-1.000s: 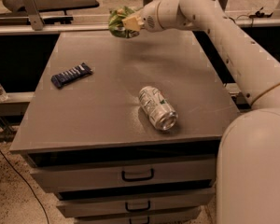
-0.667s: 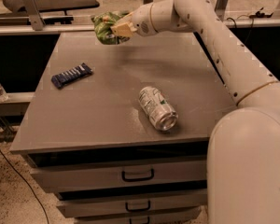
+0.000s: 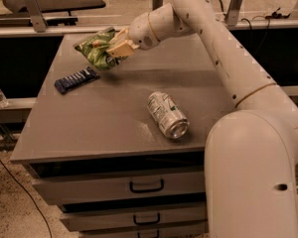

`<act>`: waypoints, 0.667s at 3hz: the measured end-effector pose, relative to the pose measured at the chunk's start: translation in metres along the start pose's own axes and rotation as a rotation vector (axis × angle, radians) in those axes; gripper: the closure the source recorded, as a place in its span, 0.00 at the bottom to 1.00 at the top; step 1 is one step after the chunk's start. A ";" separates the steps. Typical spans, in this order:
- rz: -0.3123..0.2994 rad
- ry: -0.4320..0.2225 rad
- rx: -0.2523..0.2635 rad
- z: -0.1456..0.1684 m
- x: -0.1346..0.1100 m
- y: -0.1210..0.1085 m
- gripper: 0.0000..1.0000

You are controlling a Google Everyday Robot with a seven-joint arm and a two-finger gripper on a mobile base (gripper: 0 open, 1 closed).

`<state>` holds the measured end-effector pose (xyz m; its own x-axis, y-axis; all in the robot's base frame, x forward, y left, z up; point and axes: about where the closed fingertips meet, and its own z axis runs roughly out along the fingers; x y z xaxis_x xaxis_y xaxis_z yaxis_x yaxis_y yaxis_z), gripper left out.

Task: Move green jalapeno chip bag near rxbar blueberry

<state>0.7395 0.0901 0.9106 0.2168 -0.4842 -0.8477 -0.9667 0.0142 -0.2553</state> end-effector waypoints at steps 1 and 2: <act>-0.062 0.072 -0.035 0.003 0.005 0.012 0.84; -0.090 0.125 -0.002 0.002 0.012 0.006 0.61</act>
Offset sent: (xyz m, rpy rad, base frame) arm 0.0100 -0.0177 -0.0106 -0.1894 -0.1433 -0.0563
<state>0.7369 0.0856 0.8981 0.2840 -0.5886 -0.7569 -0.9446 -0.0361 -0.3264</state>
